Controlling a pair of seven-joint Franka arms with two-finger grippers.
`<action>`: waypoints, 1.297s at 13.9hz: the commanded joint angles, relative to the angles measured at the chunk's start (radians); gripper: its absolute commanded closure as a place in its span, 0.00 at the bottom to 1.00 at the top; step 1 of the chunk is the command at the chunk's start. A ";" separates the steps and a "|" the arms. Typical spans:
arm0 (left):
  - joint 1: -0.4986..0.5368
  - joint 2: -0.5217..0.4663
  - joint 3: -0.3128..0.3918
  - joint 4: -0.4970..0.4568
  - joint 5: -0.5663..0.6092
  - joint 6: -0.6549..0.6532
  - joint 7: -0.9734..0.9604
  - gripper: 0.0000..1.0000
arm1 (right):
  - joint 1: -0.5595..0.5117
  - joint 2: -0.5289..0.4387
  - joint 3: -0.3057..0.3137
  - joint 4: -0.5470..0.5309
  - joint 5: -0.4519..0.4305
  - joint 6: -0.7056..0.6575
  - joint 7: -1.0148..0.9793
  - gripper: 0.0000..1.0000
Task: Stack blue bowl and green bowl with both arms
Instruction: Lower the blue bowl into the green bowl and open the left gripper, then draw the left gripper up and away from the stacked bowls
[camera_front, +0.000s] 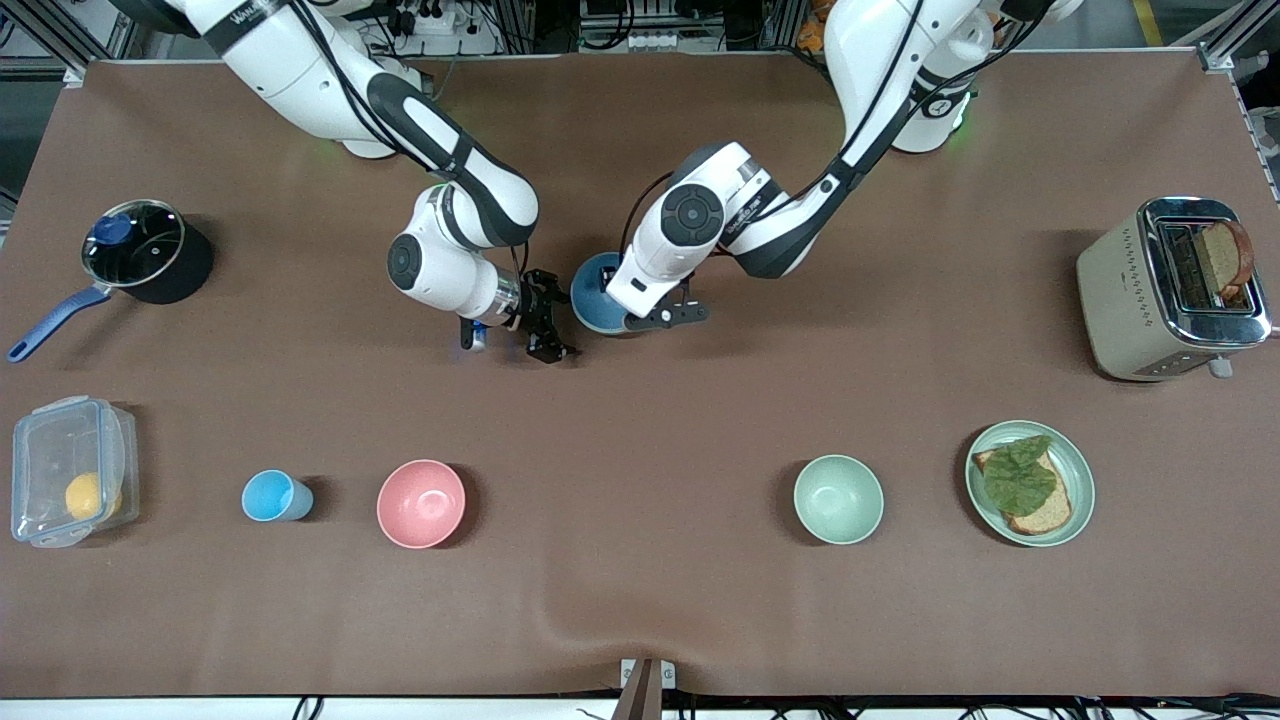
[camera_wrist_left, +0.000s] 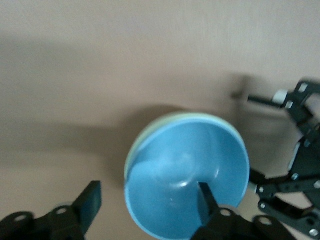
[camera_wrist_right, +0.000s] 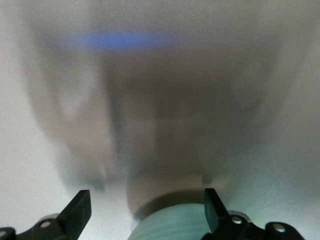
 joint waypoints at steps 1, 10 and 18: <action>0.004 -0.034 0.071 0.130 0.094 -0.189 -0.027 0.00 | 0.008 -0.001 0.008 0.000 0.028 0.006 -0.008 0.00; 0.147 -0.175 0.217 0.218 0.205 -0.366 0.086 0.00 | -0.044 -0.142 -0.019 -0.050 0.007 -0.223 -0.094 0.00; 0.423 -0.399 0.215 0.198 0.186 -0.557 0.485 0.00 | -0.140 -0.274 -0.113 -0.044 -0.315 -0.634 -0.088 0.00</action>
